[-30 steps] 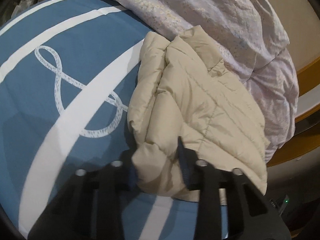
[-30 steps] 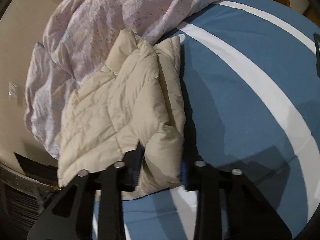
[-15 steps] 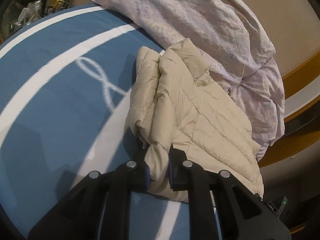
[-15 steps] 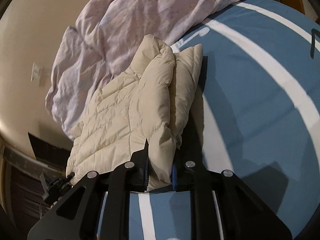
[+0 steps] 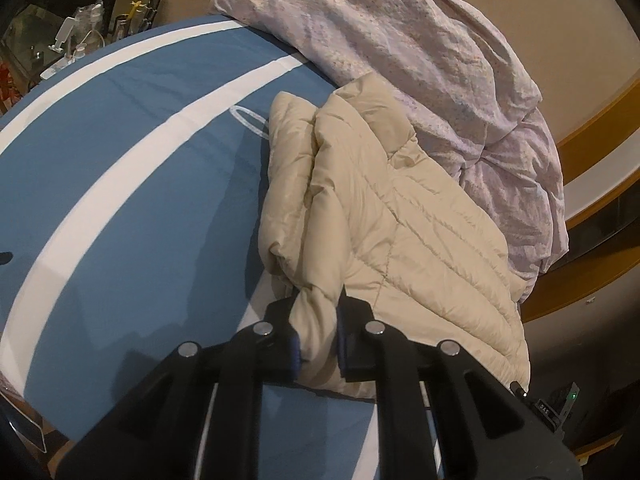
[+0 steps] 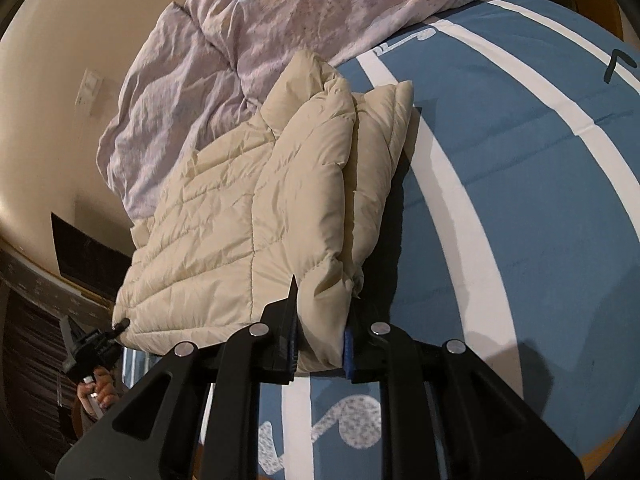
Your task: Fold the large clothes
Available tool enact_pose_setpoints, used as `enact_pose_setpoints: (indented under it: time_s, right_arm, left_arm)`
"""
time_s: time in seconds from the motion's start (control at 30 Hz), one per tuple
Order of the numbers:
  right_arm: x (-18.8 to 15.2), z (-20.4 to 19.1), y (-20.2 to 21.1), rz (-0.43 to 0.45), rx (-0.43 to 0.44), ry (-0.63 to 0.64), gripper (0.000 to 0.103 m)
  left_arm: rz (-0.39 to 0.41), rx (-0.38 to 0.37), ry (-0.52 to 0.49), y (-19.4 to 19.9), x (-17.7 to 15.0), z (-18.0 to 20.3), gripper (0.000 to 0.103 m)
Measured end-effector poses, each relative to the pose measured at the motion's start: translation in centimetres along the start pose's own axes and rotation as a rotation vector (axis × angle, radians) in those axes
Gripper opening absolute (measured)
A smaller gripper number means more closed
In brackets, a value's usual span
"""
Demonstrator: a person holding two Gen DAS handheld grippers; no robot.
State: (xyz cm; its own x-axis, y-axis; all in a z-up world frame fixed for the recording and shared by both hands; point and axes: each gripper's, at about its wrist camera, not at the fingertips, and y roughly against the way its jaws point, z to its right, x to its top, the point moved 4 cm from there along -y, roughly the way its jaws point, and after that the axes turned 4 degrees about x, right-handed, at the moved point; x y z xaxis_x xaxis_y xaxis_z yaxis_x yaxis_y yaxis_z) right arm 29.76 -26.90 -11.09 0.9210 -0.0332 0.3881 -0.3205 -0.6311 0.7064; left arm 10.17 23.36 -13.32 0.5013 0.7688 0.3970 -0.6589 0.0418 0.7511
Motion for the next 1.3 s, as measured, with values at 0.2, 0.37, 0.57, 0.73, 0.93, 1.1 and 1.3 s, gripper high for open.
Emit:
enact_pose_setpoints:
  time_s: [0.2, 0.37, 0.57, 0.73, 0.93, 1.1, 1.3]
  right_arm:
    - [-0.5, 0.0, 0.3, -0.010, -0.097, 0.063, 0.030]
    - [0.7, -1.3, 2.1, 0.086, -0.262, 0.167, 0.044]
    - [1.2, -4.8, 2.0, 0.147, -0.255, 0.278, 0.044]
    - [-0.6, -7.3, -1.4, 0.106, -0.255, 0.407, 0.044]
    - [-2.1, -6.9, -5.3, 0.058, -0.327, 0.475, 0.043]
    - [-3.0, -5.4, -6.9, 0.031, -0.344, 0.471, 0.044]
    - [-3.6, -5.6, -7.8, 0.022, -0.383, 0.515, 0.044]
  left_arm:
    - [-0.018, 0.019, 0.015, -0.6, -0.3, -0.5, 0.020]
    - [-0.013, 0.056, -0.009, -0.7, -0.4, -0.6, 0.044]
    - [-0.028, 0.071, -0.006, -1.3, -0.4, -0.6, 0.057]
    - [-0.038, 0.069, 0.004, -1.7, -0.5, -0.6, 0.059]
    - [-0.042, 0.057, 0.021, -2.1, -0.5, -0.4, 0.060]
    - [-0.051, 0.041, 0.047, -2.8, -0.3, -0.4, 0.060]
    - [-0.040, 0.032, 0.073, -3.2, 0.0, -0.2, 0.061]
